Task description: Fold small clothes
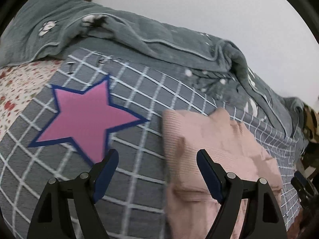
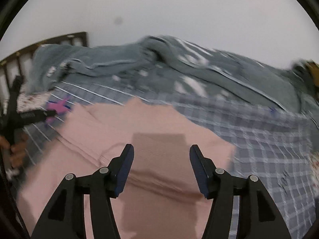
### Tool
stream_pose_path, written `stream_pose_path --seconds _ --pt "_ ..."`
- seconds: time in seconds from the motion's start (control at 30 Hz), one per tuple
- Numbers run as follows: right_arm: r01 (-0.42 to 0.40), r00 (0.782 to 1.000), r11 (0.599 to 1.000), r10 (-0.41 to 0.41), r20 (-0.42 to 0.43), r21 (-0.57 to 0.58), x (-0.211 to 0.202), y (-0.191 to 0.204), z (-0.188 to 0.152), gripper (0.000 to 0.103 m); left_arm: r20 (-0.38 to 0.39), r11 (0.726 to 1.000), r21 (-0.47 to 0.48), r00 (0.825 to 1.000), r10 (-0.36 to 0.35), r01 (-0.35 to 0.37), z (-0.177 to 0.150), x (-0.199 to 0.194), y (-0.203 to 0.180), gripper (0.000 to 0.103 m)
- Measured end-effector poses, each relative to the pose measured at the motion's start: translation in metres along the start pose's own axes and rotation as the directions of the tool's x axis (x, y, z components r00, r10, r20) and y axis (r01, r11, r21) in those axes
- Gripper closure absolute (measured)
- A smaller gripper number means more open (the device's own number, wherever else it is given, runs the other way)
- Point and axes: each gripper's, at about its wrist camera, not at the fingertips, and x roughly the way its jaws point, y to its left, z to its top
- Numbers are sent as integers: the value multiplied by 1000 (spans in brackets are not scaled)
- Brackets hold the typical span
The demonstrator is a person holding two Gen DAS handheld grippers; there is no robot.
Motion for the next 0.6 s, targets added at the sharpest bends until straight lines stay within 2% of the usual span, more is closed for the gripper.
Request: stream_pose_path --seconds 0.1,0.2,0.3,0.4,0.43,0.47,0.53,0.6 --pt "19 998 997 -14 -66 70 5 -37 -27 46 10 999 37 1000 19 -19 -3 4 -18 24" --pt "34 992 993 -20 -123 110 19 -55 -43 46 42 998 43 998 50 -52 -4 3 -24 24" --pt "15 988 991 5 -151 132 34 -58 -44 46 55 998 35 997 49 -51 -3 2 -26 24" --pt "57 979 990 -30 -200 130 53 -56 -39 48 27 997 48 998 61 -63 -4 11 -28 24" --pt "65 979 987 -35 -199 145 56 -58 -40 58 14 996 55 997 75 -76 -5 15 -29 24" --pt "61 981 983 -27 -194 170 58 -62 -42 74 -4 993 60 995 101 -101 -6 20 -29 24" --pt "50 985 974 -11 -175 222 56 -72 -46 78 -53 981 63 981 184 -181 -8 32 -26 24" --pt "27 990 964 11 -142 265 46 -79 -47 77 -65 982 55 981 185 -181 -9 35 -23 24"
